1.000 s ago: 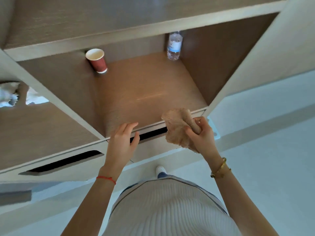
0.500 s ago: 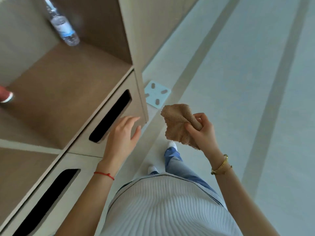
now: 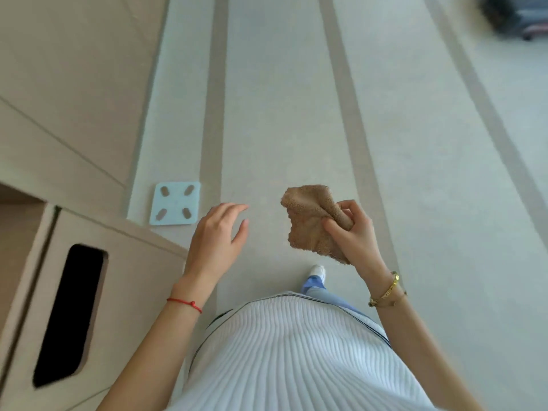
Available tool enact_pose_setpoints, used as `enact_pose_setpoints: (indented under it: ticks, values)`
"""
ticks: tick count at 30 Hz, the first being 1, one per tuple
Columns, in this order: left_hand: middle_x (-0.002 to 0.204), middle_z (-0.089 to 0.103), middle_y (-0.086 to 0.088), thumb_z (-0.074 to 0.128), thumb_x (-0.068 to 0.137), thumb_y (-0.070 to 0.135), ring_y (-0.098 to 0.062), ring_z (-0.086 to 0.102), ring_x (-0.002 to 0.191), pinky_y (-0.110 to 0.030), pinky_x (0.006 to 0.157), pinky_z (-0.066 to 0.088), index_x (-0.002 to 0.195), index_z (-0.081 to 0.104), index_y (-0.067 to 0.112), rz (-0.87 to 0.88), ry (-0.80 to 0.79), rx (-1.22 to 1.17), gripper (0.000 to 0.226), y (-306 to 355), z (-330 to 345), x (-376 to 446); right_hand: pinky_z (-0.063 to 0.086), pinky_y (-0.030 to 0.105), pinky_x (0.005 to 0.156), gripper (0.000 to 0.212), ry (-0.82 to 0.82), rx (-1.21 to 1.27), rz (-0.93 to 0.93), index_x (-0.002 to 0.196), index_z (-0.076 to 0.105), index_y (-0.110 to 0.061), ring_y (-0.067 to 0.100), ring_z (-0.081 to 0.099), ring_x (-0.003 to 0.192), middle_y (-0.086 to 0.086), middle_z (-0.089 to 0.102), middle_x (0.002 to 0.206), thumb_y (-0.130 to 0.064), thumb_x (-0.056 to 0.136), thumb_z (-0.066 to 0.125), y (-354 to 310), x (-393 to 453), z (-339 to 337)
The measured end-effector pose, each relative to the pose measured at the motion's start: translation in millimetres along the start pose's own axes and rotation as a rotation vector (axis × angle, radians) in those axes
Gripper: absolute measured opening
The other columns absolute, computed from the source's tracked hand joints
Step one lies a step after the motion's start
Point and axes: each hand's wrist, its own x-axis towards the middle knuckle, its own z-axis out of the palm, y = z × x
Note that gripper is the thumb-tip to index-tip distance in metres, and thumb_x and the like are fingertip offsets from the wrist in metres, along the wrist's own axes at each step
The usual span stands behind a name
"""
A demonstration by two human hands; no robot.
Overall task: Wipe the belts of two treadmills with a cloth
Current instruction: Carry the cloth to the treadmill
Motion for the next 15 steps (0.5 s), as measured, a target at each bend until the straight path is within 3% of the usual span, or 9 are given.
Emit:
enact_pose_setpoints:
  ticks: [6,13,15]
  values:
    - [0.118,0.066,-0.004,0.061,0.095,0.015,-0.024,0.059,0.112,-0.035,0.097,0.045,0.122,0.066,0.011,0.153,-0.063,-0.019,0.027,86.6,57.8,82.8,0.049,0.035,0.070,0.016,0.135,0.018,0.042,0.096,0.058,-0.012,0.016,0.058,0.074,0.007,0.065,0.084,-0.007,0.084,0.068,14.2,50.7,-106.4]
    - [0.118,0.067,-0.002,0.061,0.095,0.016,-0.022,0.059,0.112,-0.037,0.096,0.047,0.122,0.066,0.013,0.281,-0.191,-0.042,0.028,160.8,113.8,158.7,0.050,0.020,0.061,0.016,0.321,0.126,0.119,0.100,0.058,-0.011,0.008,0.061,0.072,0.002,0.067,0.090,-0.006,0.087,0.066,32.9,92.4,-192.3]
    - [0.118,0.066,-0.002,0.060,0.095,0.017,-0.022,0.059,0.112,-0.036,0.096,0.046,0.122,0.066,0.013,0.311,-0.234,-0.042,0.028,175.5,130.1,182.5,0.052,0.025,0.064,0.017,0.363,0.150,0.154,0.102,0.058,-0.011,0.011,0.064,0.077,0.005,0.068,0.093,-0.007,0.088,0.066,40.3,106.0,-209.7]
